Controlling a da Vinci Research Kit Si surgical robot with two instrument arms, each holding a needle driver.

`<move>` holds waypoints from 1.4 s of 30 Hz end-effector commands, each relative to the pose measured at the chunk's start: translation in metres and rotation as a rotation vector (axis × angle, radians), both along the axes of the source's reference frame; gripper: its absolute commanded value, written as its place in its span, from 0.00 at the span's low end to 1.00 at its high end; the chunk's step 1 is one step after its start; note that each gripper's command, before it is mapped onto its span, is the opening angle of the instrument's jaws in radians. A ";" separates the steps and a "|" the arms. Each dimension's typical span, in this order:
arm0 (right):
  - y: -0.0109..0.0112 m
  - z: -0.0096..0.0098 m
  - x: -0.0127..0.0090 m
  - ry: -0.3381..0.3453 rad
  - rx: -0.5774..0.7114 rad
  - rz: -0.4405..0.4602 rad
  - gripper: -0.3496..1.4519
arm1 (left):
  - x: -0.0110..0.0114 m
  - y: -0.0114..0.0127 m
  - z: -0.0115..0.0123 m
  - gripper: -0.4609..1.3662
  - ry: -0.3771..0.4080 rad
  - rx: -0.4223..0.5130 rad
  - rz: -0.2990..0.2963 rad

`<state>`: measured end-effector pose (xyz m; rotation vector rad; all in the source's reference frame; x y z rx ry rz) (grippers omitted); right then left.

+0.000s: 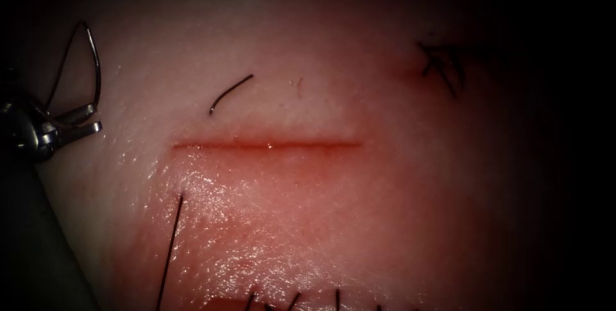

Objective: Wound Closure
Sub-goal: Pull the string through the cut with the right gripper

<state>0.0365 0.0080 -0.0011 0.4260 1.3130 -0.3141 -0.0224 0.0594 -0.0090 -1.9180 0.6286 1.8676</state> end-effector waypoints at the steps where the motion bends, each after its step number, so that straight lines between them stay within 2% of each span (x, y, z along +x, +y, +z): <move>1: -0.0002 0.0000 0.0001 0.002 0.000 -0.005 0.00 | 0.0000 0.0000 0.0000 0.06 0.001 0.000 0.011; 6: -0.0006 0.0000 0.0002 0.002 0.011 -0.019 0.00 | 0.0000 0.0000 0.0000 0.06 0.001 0.000 0.011; 13: 0.0002 0.0003 0.0000 -0.002 0.026 -0.017 0.00 | 0.0000 0.0000 0.0000 0.06 0.000 0.000 0.012; 14: 0.0006 0.0003 0.0000 -0.013 0.020 -0.001 0.29 | 0.0000 0.0000 0.0000 0.06 0.000 0.000 0.012; 15: 0.0007 0.0003 -0.0001 -0.013 0.017 0.013 0.41 | 0.0000 0.0000 0.0000 0.06 0.000 0.000 0.012; 16: 0.0011 0.0003 -0.0002 -0.022 0.011 0.043 0.63 | 0.0000 0.0000 0.0000 0.06 0.000 0.000 0.012; 18: 0.0019 0.0002 -0.0004 -0.023 0.014 0.072 0.77 | 0.0000 0.0000 0.0000 0.06 0.000 0.000 0.011; 20: 0.0029 0.0000 -0.0008 -0.028 0.016 0.097 0.82 | -0.0001 0.0000 0.0000 0.06 0.000 0.000 0.011; 26: 0.0053 -0.0005 -0.0027 -0.031 0.029 0.146 0.84 | -0.0001 0.0000 0.0000 0.06 0.000 0.000 0.012; 31: 0.0079 -0.0003 -0.0041 -0.028 0.020 0.225 0.83 | -0.0001 0.0000 0.0000 0.06 0.000 0.000 0.012; 35: 0.0100 0.0004 -0.0046 -0.031 0.009 0.274 0.82 | -0.0002 0.0000 0.0000 0.06 0.002 0.001 0.013; 42: 0.0141 0.0030 -0.0053 -0.065 -0.014 0.367 0.81 | -0.0003 0.0000 0.0000 0.06 0.002 0.000 0.013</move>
